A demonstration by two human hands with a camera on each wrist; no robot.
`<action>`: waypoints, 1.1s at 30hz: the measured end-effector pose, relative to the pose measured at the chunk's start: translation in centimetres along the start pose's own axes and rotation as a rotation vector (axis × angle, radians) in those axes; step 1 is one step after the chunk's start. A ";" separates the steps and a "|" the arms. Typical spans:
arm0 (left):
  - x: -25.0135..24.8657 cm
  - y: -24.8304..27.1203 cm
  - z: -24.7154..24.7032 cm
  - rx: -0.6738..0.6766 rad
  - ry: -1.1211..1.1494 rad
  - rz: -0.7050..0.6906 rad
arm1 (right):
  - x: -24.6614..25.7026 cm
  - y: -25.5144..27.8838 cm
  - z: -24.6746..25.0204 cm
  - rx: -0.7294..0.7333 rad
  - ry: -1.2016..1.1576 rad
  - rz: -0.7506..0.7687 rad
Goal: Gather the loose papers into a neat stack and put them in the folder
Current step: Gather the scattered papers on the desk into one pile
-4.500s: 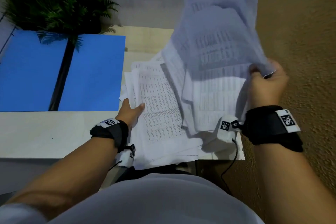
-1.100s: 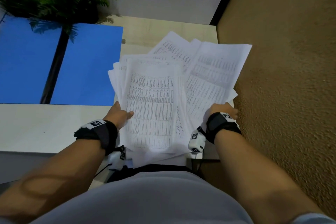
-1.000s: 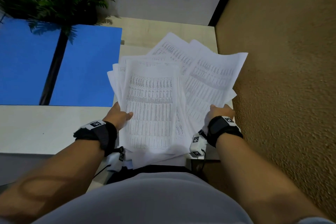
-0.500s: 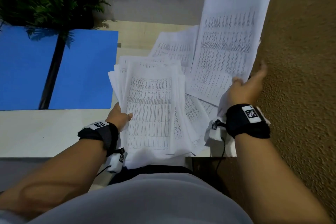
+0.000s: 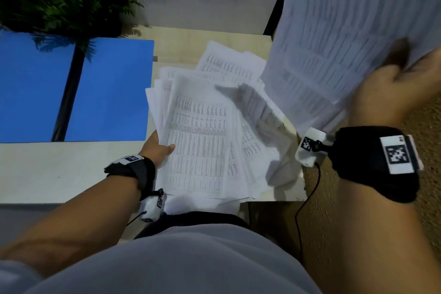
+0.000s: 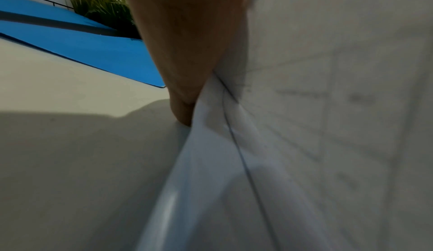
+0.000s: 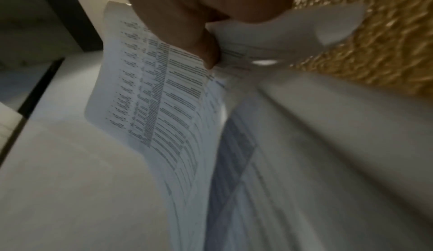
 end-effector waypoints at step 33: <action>-1.9 -0.6 4.0 0.038 0.003 0.011 | -9.3 22.4 -10.8 1.165 0.391 -0.523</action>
Point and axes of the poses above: each hand's wrist, its own y-axis away from the middle knuckle, its own z-axis out of the back of the hand, x = y × z, the point moved 5 cm from there along -y, towards the middle knuckle, and after that the axes turned 11 degrees about z, right-handed, at the moved point
